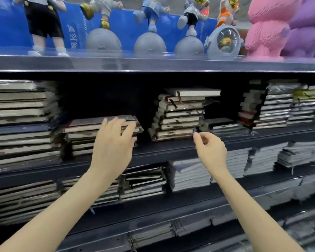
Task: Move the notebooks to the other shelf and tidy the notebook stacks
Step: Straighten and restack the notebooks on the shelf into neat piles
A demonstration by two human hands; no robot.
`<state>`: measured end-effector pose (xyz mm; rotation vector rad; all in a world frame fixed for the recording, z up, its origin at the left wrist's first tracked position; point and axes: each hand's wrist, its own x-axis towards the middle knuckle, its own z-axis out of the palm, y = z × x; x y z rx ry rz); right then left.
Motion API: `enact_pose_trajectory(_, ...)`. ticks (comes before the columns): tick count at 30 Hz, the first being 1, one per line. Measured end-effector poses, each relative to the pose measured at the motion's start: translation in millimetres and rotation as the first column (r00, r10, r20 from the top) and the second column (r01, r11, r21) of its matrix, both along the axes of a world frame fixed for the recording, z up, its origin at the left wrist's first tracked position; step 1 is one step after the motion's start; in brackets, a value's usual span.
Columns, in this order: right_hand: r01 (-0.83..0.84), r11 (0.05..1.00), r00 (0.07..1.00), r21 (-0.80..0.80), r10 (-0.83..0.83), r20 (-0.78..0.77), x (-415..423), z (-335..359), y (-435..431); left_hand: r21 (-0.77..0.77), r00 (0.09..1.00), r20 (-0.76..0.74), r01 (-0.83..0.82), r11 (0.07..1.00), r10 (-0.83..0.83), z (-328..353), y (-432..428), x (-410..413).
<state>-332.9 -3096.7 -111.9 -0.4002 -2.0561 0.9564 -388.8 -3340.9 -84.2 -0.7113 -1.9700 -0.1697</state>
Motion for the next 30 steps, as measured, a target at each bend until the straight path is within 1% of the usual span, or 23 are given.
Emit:
enact_pose_trajectory(2,0.125,0.992,0.992,0.015,-0.125,0.015,6.3,-3.3,37.3,-0.046,0.988,-0.005,0.156,0.987,-0.156,-8.9,36.0,14.7)
enact_pose_trajectory(4,0.208,0.977,0.977,0.053,-0.21,0.035,8.2,-4.5,74.7,-0.093,0.964,0.035,0.266,0.959,-0.264,-18.1,71.6,18.8)
enact_pose_trajectory(6,0.234,0.966,0.969,0.107,-0.241,0.056,5.4,-5.3,111.5,-0.11,0.939,0.099,0.339,0.934,-0.329,-25.5,106.8,17.3)
enact_pose_trajectory(8,0.216,0.962,0.969,0.17,-0.233,0.084,-2.1,-5.6,146.0,-0.117,0.923,0.165,0.368,0.923,-0.347,-30.9,139.9,12.2)
enact_pose_trajectory(11,0.18,0.962,0.97,0.204,-0.208,0.125,-16.4,-0.9,188.2,-0.106,0.914,0.249,0.355,0.929,-0.321,-36.5,183.2,2.7)
enact_pose_trajectory(13,0.165,0.962,0.962,0.218,-0.206,0.18,-28.7,6.5,213.2,-0.102,0.904,0.304,0.343,0.934,-0.299,-36.8,212.7,-1.0)
enact_pose_trajectory(17,0.069,0.985,0.947,0.157,-0.114,0.299,-58.9,25.9,247.5,-0.059,0.838,0.493,0.298,0.953,-0.232,-32.4,268.2,-8.4)
enact_pose_trajectory(20,0.021,0.983,0.895,0.182,-0.099,0.435,-81.9,29.9,262.0,-0.078,0.804,0.578,0.227,0.971,-0.142,-31.3,298.9,-17.2)
enact_pose_trajectory(22,-0.008,0.982,0.842,0.19,-0.096,0.531,-94.2,30.5,268.0,-0.105,0.785,0.613,0.187,0.977,-0.085,-32.4,311.1,-21.8)
enact_pose_trajectory(24,-0.058,0.991,0.796,0.119,-0.026,0.605,-101.1,34.5,273.0,-0.111,0.772,0.633,0.164,0.98,-0.057,-33.3,317.4,-25.5)
enact_pose_trajectory(26,-0.101,0.994,0.768,0.033,0.057,0.638,-104.3,39.5,278.7,-0.115,0.756,0.654,0.151,0.982,-0.04,-33.8,319.7,-28.7)
enact_pose_trajectory(28,-0.123,0.992,0.776,-0.015,0.105,0.622,-105.0,38.6,285.1,-0.102,0.746,0.664,0.15,0.983,-0.045,-34.4,318.5,-30.1)
enact_pose_trajectory(30,-0.121,0.993,0.802,-0.011,0.105,0.588,-102.0,32.8,290.1,-0.063,0.765,0.638,0.167,0.984,-0.09,-34.6,314.5,-27.9)
